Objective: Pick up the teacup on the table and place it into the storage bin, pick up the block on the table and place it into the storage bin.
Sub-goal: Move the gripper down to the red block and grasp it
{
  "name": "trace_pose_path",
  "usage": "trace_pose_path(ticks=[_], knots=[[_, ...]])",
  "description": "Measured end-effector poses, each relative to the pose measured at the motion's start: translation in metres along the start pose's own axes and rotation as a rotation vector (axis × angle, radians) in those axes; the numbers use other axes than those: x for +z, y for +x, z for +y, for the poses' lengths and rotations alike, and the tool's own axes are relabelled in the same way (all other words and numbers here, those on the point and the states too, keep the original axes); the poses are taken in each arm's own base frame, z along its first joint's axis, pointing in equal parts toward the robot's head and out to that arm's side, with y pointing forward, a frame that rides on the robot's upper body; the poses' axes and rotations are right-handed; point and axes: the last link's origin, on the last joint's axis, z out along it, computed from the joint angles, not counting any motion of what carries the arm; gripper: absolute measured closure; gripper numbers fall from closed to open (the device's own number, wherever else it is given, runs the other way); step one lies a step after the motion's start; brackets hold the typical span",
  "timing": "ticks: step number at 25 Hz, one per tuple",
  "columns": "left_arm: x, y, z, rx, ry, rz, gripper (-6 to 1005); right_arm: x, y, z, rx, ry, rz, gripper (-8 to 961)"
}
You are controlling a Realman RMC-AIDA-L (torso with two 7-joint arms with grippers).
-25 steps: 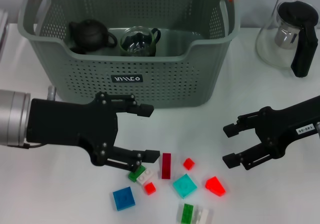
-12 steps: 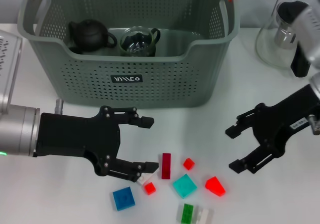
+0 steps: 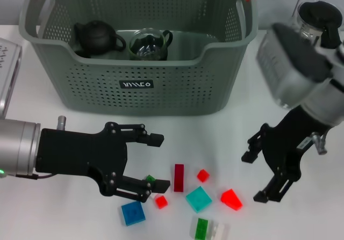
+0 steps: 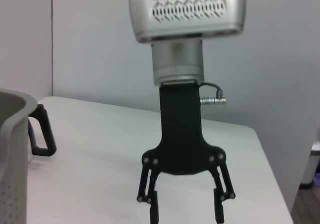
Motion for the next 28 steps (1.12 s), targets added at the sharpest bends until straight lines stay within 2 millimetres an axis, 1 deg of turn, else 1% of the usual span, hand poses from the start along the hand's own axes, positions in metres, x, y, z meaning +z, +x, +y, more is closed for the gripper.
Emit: trace_pose_path(ticks=[7,12,19,28], knots=[[0.0,-0.005,0.0,-0.048,0.002,0.037,138,0.016,-0.016,0.001,-0.107,0.006,0.121,41],[-0.002,-0.007,-0.001,-0.061,0.013,0.053,138,0.03,-0.025,0.005,-0.166,0.001,0.149,41],[-0.002,-0.01,0.0,-0.07,0.008,0.053,138,0.045,-0.03,0.007,-0.22,0.011,0.19,42],[-0.004,-0.013,0.0,-0.078,0.013,0.05,138,0.058,-0.034,0.008,-0.275,0.034,0.227,42]])
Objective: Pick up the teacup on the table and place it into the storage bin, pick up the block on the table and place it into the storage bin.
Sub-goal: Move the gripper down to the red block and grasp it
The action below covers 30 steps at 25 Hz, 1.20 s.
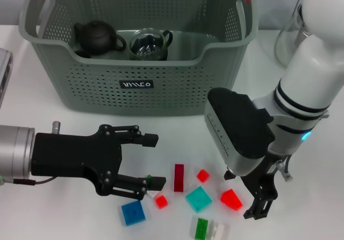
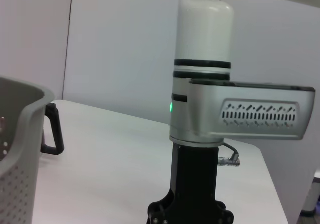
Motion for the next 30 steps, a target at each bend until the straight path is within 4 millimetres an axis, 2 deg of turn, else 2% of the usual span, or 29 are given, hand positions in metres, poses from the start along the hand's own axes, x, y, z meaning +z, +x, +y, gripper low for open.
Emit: trace_pose_path(ticks=[30], knots=[[-0.007,0.0,-0.005,-0.007,0.037,0.018,138,0.021,-0.01,0.004,-0.049,0.023,0.074,62]])
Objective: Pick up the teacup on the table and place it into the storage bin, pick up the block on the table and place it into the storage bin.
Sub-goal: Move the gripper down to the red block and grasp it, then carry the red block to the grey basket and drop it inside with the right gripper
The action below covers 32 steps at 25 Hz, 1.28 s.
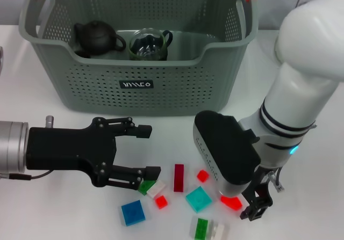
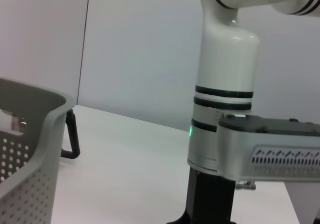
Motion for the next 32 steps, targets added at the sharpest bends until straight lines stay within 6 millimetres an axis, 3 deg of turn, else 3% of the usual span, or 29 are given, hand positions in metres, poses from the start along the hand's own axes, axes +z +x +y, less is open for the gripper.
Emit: trace_pose_path(ticks=[4,11,17,22,23,24,25,32], knots=[[0.0,0.0,0.0,-0.002,0.003,0.0,138,0.0,-0.003,0.0,0.007,0.018,-0.004,259],[-0.004,-0.001,-0.001,-0.004,0.015,0.006,139,0.0,-0.002,0.001,0.017,0.022,-0.01,490],[-0.006,-0.002,0.0,0.003,0.015,0.006,137,-0.01,0.0,-0.001,0.037,0.028,-0.046,511],[-0.007,-0.003,0.0,-0.001,0.017,0.003,136,-0.049,0.013,-0.008,0.119,0.054,-0.173,506],[-0.007,-0.003,0.001,-0.001,0.016,0.003,136,-0.06,0.018,-0.009,0.136,0.06,-0.213,505],[-0.007,-0.003,0.001,-0.001,0.015,0.003,135,-0.084,0.025,-0.01,0.164,0.087,-0.297,504],[-0.008,-0.003,0.001,-0.002,0.016,0.003,135,-0.084,0.025,-0.01,0.164,0.087,-0.297,502],[-0.009,-0.002,-0.001,-0.025,0.022,0.01,133,-0.164,0.039,-0.01,0.203,0.268,-0.656,495]])
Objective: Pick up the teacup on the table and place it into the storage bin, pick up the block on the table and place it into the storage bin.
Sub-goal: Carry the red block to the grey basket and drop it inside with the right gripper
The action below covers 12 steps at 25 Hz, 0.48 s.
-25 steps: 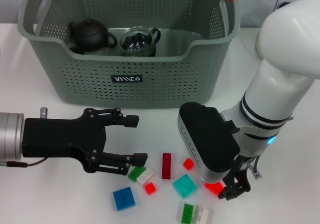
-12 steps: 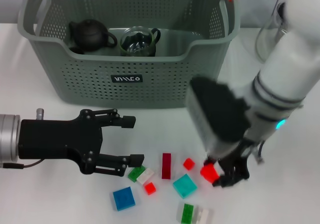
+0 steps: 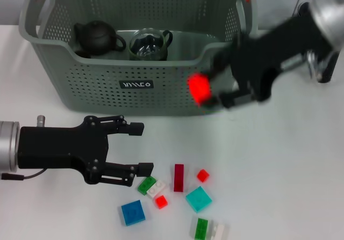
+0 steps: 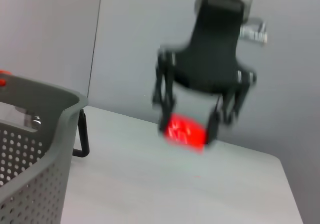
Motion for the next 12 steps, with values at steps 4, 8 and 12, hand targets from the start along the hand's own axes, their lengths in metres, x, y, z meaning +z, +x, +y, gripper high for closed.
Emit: trace_pose_path(ticks=[4,8,12], knots=[[0.0,0.0,0.0,-0.004,-0.002,-0.004,133,-0.012,-0.012,-0.016,0.011,0.118,-0.119,491],[0.0,0.001,-0.001,0.0,-0.008,-0.01,134,-0.006,-0.015,-0.039,0.06,0.235,-0.158,487],[0.0,0.004,-0.003,0.01,-0.009,-0.018,134,0.007,-0.016,-0.063,0.124,0.336,-0.195,483]])
